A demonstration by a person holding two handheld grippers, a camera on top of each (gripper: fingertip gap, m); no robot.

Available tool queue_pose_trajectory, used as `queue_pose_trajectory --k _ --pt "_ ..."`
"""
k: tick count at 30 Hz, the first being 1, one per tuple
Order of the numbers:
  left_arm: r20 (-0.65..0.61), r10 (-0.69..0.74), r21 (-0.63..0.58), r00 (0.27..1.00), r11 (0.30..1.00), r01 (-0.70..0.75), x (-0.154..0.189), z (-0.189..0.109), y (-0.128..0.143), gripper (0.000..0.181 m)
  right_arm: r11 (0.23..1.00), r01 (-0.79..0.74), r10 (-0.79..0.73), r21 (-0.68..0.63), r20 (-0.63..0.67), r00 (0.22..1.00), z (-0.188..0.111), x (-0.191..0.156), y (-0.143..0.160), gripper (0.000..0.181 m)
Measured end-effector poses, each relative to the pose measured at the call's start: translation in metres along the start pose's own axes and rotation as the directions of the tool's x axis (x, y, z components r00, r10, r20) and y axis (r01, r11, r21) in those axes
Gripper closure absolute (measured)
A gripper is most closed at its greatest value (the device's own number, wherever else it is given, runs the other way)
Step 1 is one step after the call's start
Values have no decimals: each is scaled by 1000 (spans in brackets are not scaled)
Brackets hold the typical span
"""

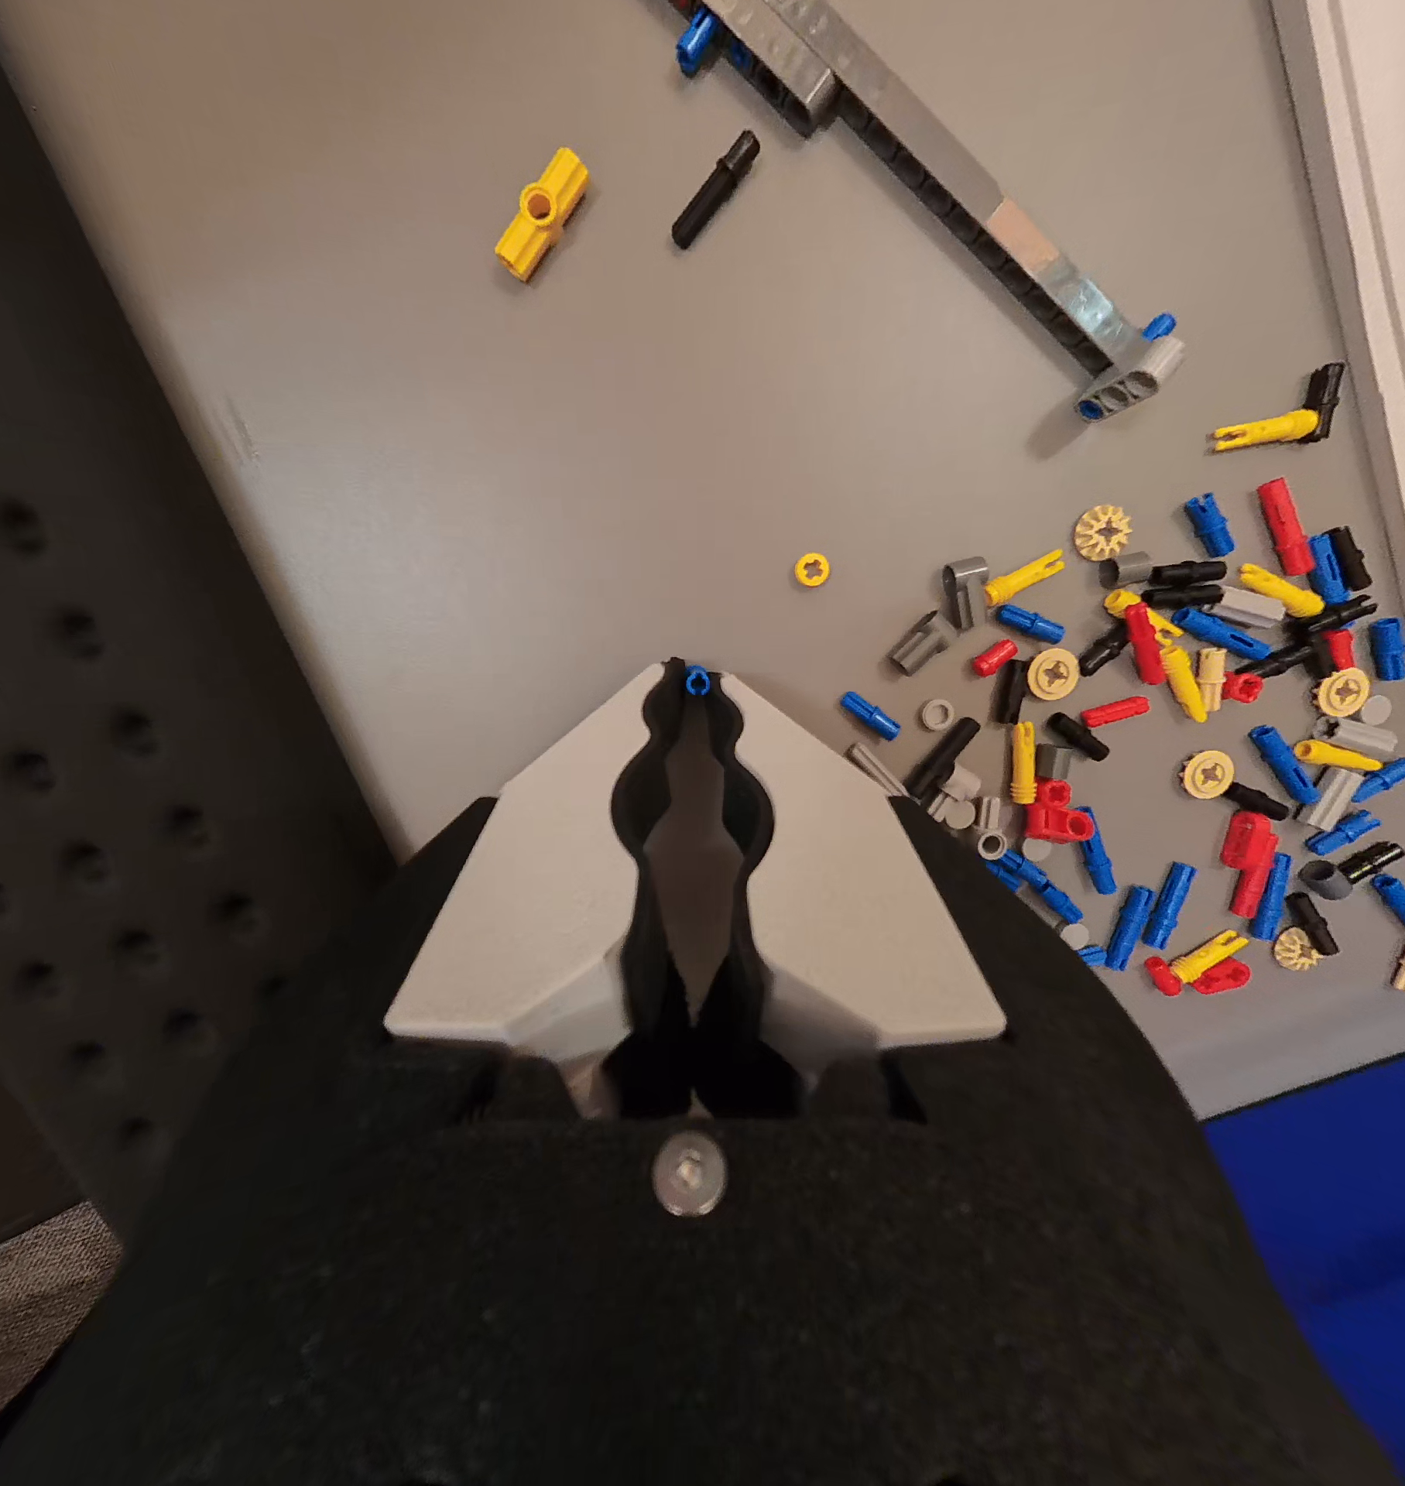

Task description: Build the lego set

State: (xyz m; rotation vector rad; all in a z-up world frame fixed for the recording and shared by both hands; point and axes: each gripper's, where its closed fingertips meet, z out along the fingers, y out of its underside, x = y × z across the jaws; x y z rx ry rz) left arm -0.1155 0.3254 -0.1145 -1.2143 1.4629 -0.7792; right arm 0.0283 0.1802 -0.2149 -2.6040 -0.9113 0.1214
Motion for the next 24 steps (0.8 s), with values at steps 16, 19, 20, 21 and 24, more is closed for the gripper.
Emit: queue_pose_trajectory --k 16,19,20,21,24 --pt "0 -1 1 1000 1000 1 0 0 -1 175 1000 23 -24 -9 -20 1000 -1 2 2 173" --pt "1 -1 1 1000 1000 1 0 0 0 175 1000 22 -22 -8 -17 1000 -1 1 2 173" --pt "0 -1 1 1000 1000 1 0 0 -1 175 1000 22 -22 -9 -16 1000 -1 1 2 173" --pt "0 -1 0 1000 1000 1 0 0 0 175 1000 22 -22 -8 -16 1000 -1 1 1 172" --pt "1 -2 2 1000 1000 2 0 0 -1 175 1000 23 -23 -5 -15 1000 -1 0 1 168"
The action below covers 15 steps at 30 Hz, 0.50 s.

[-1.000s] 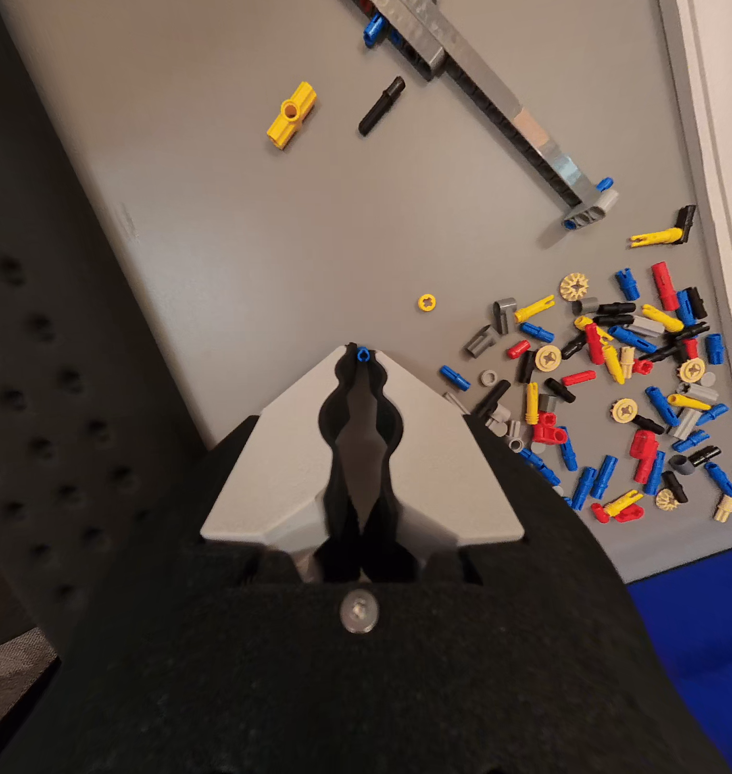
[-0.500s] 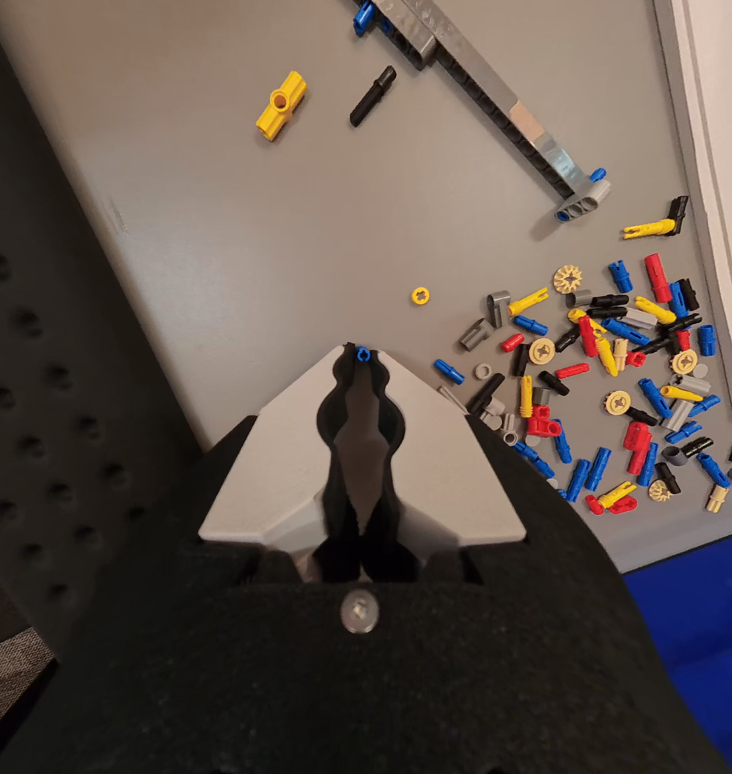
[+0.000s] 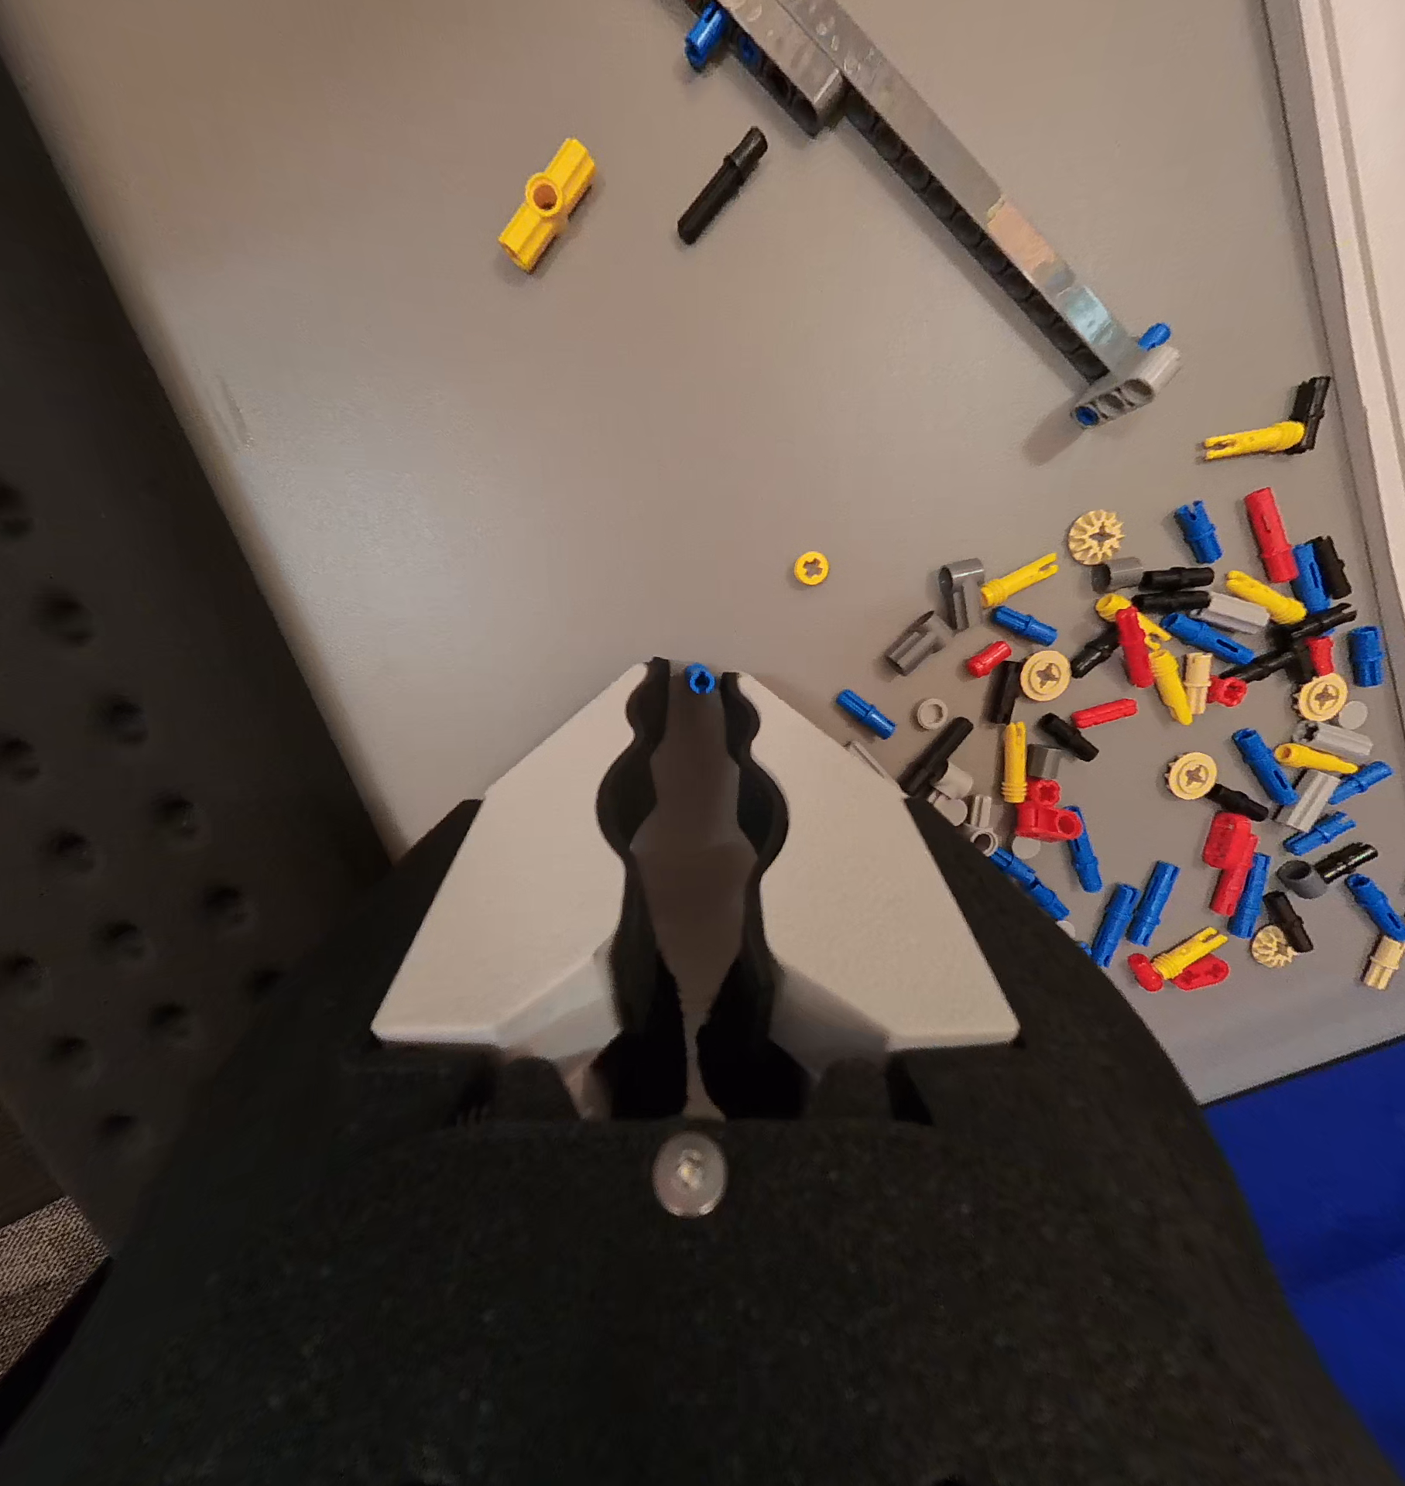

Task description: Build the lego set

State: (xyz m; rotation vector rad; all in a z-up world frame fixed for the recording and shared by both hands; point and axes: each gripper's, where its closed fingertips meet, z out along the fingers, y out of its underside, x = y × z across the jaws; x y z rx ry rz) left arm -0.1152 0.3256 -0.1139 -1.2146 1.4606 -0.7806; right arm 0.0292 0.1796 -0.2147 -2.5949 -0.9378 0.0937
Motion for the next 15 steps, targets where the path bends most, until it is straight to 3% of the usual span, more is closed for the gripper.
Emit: queue_pose_trajectory --k 5,9,12,15 --pt "-5 -15 7 1000 1000 15 0 -1 -1 175 1000 -9 9 29 -13 1000 -7 2 -4 161" --pt "-17 -66 33 998 997 66 -3 -4 -5 175 966 -104 107 236 2 994 -36 9 -36 159" --pt "-20 -108 43 994 993 108 -6 -5 -6 175 840 -269 227 471 145 963 -65 12 -79 153" --pt "-27 -156 53 987 986 157 -10 -7 -6 175 667 -412 271 621 313 910 -87 7 -113 132"
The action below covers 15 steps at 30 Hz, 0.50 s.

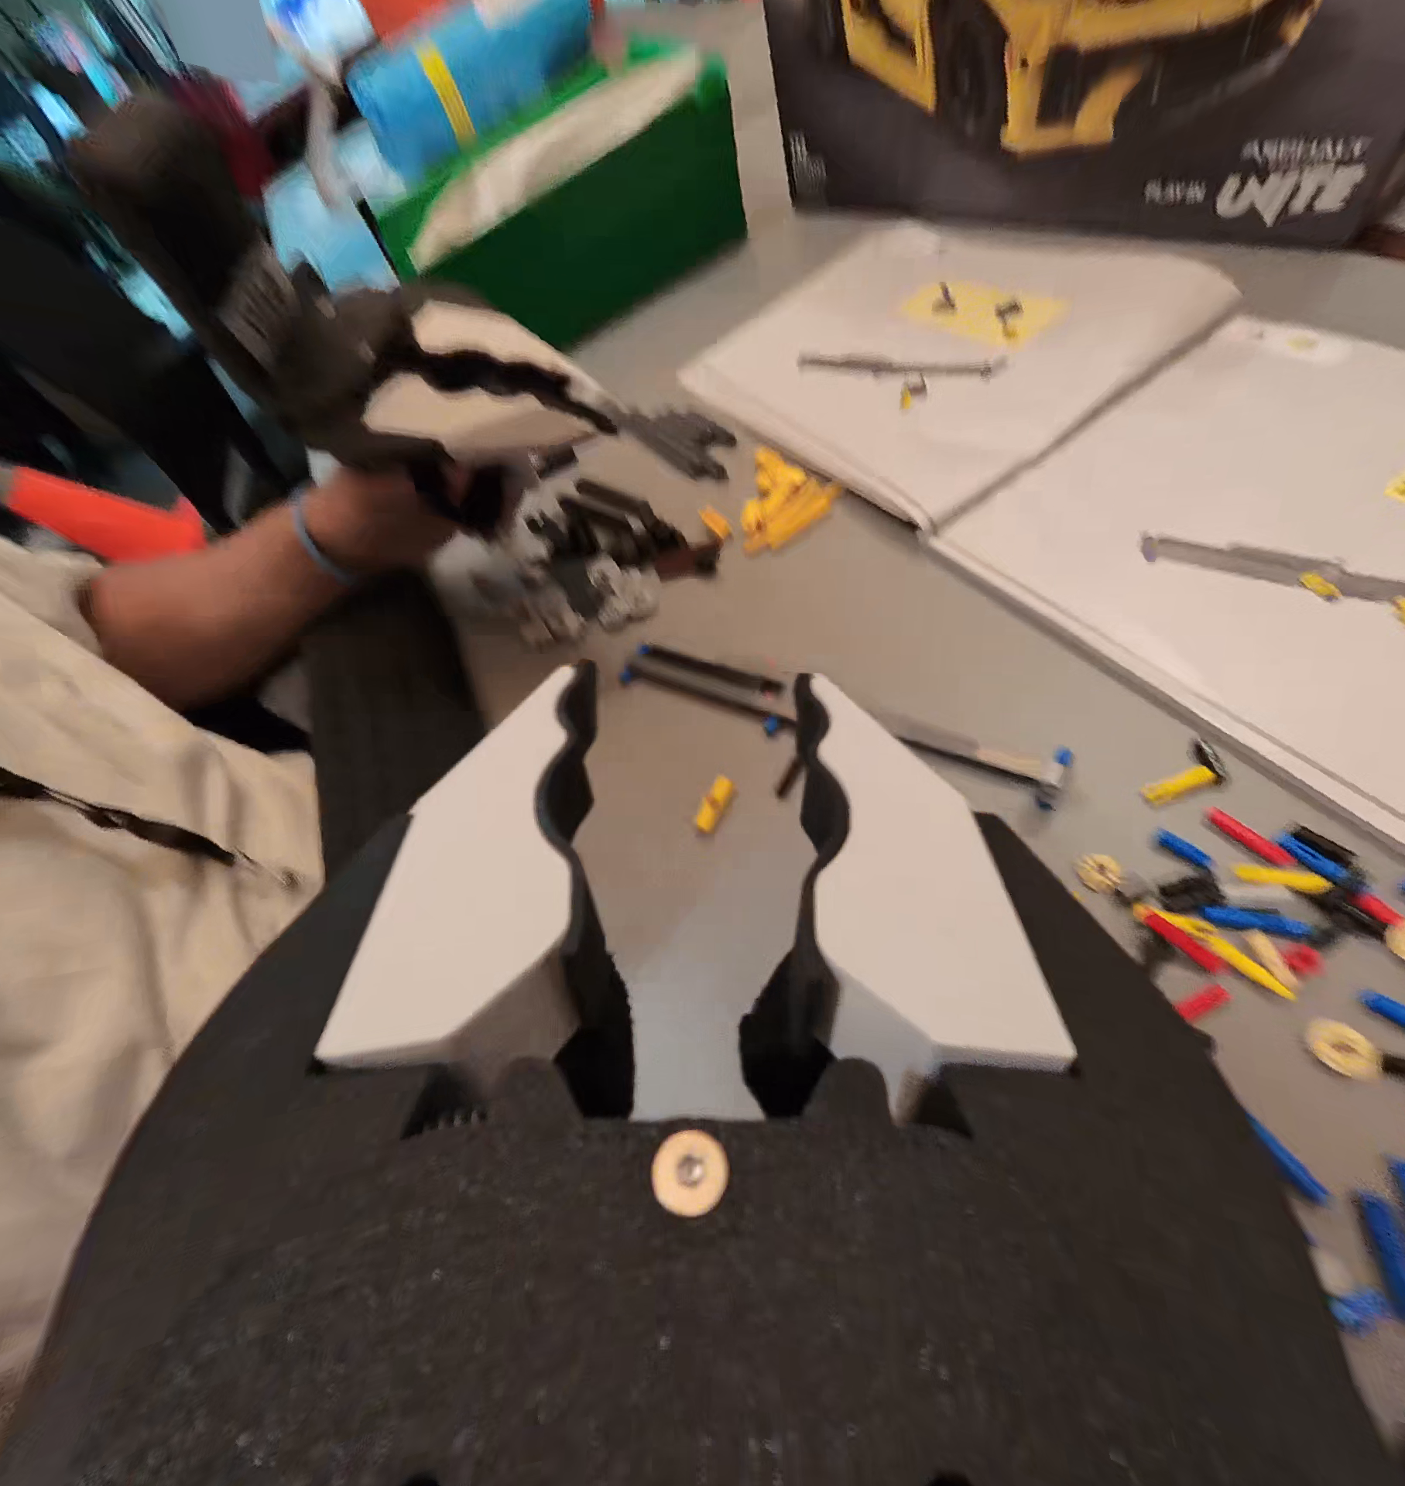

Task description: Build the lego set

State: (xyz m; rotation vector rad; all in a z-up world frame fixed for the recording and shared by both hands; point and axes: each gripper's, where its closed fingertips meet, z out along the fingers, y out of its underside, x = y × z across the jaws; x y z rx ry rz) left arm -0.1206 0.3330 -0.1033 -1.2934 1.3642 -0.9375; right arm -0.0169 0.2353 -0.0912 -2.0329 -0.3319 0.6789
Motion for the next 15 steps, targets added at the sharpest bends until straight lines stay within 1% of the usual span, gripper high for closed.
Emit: queue_pose_trajectory --k 1,4,6,8,11,13,15 --pt "-1 -17 2 1000 1000 17 -2 -1 0 175 999 -13 12 36 22 1000 2 -7 -4 125" --pt "7 -62 9 998 998 62 -9 -3 1 175 994 14 -19 106 51 999 6 -26 -9 110" --pt "4 -98 20 995 995 98 -13 -5 0 175 993 -7 -5 121 103 995 8 -41 -9 108" --pt "-6 -144 37 989 989 145 -17 -6 -2 175 996 10 -15 84 64 998 9 -40 -3 118" --pt "-23 -205 54 978 977 206 -23 -6 -3 175 998 54 -54 9 -45 998 6 -26 7 132" --pt "-43 -242 74 969 967 245 -25 -7 -7 175 994 88 -95 -60 -122 988 6 -14 14 151" --pt "-78 -295 96 952 949 302 -26 -8 -10 175 986 128 -145 -110 -163 976 6 -8 18 155"
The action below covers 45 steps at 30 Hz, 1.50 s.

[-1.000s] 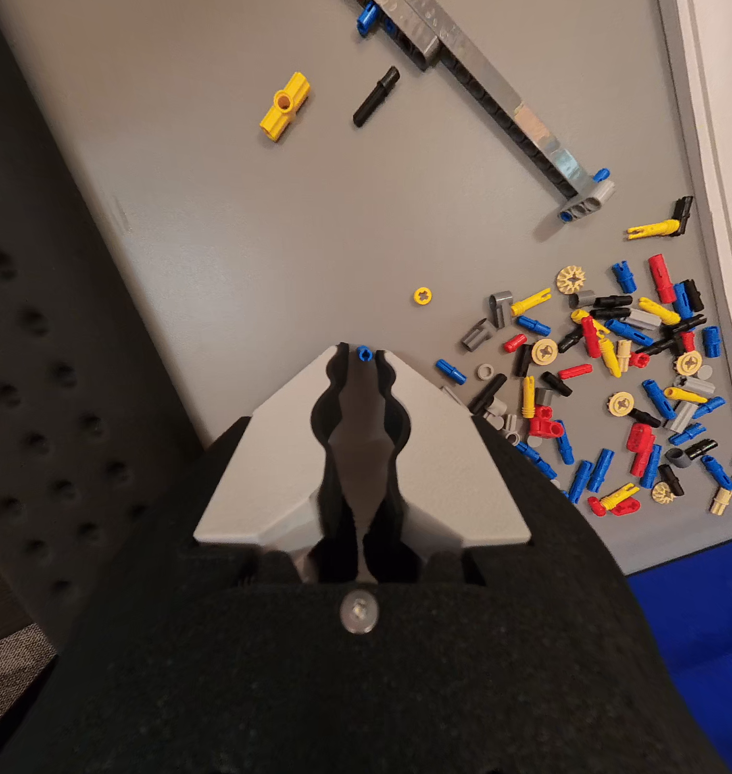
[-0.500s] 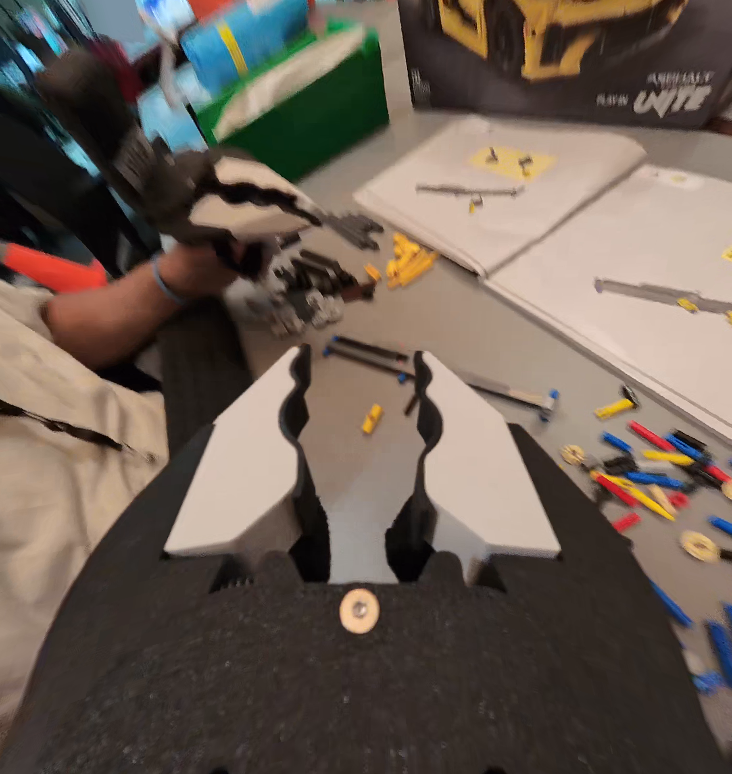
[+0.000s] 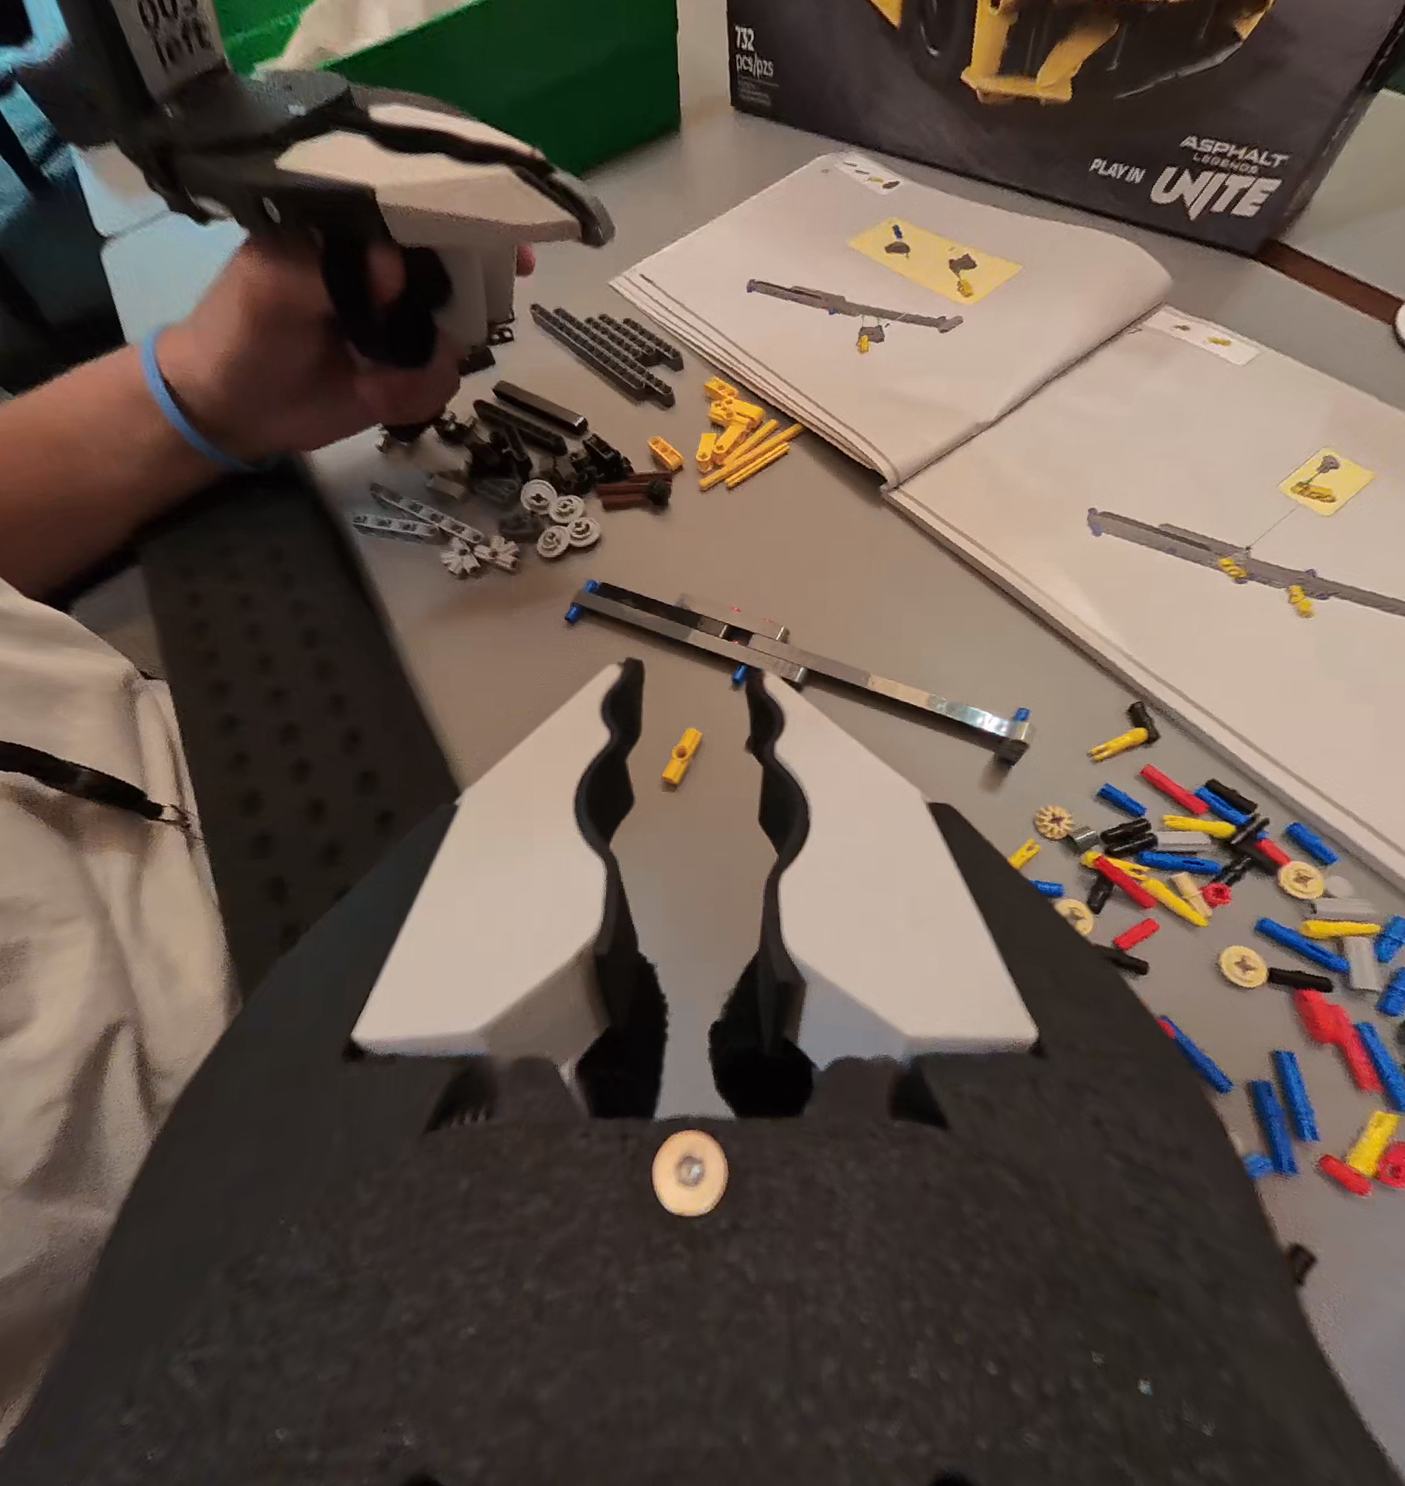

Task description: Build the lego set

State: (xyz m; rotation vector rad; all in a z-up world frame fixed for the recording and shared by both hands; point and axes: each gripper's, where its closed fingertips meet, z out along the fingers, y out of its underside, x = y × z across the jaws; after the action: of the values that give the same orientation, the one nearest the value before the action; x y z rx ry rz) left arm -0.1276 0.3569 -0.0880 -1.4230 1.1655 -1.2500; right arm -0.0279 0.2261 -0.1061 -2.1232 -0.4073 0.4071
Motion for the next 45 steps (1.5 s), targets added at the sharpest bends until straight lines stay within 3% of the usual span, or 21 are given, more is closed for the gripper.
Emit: queue_pose_trajectory --k 2,5,9,13,20,26,33,35,38,43,45 --pt "-42 -90 44 995 995 92 -2 -3 -7 175 1000 12 -12 -2 -13 1000 3 1 -4 157" --pt "-127 -242 104 962 961 256 -6 -9 -16 175 995 -22 21 96 8 1000 13 -7 -25 168" --pt "-228 -350 155 909 908 389 -7 -17 -26 175 958 -131 81 254 197 977 38 -40 -62 167" --pt "-283 -362 187 888 888 421 -4 -23 -34 175 921 -186 72 342 321 944 67 -60 -96 159" --pt "-246 -276 187 929 927 325 3 -25 -33 175 911 -284 125 298 457 881 92 -74 -114 157" --pt "-181 -119 148 976 978 147 16 -20 -27 175 924 -260 137 280 394 909 79 -67 -96 160" --pt "-223 45 129 974 992 -16 45 -14 -21 175 906 -312 201 287 357 912 60 -58 -79 162" --pt "-217 133 163 967 982 -99 54 -15 -23 175 881 -392 243 266 456 856 60 -68 -82 162" --pt "-253 221 231 942 959 -163 70 -19 -28 175 816 -536 288 215 653 701 55 -84 -95 155" --pt "-293 246 291 924 943 -158 80 -26 -35 175 829 -494 216 260 667 713 55 -94 -106 161" --pt "-265 295 312 918 927 -208 81 -28 -36 175 813 -546 263 200 711 652 56 -95 -107 162"
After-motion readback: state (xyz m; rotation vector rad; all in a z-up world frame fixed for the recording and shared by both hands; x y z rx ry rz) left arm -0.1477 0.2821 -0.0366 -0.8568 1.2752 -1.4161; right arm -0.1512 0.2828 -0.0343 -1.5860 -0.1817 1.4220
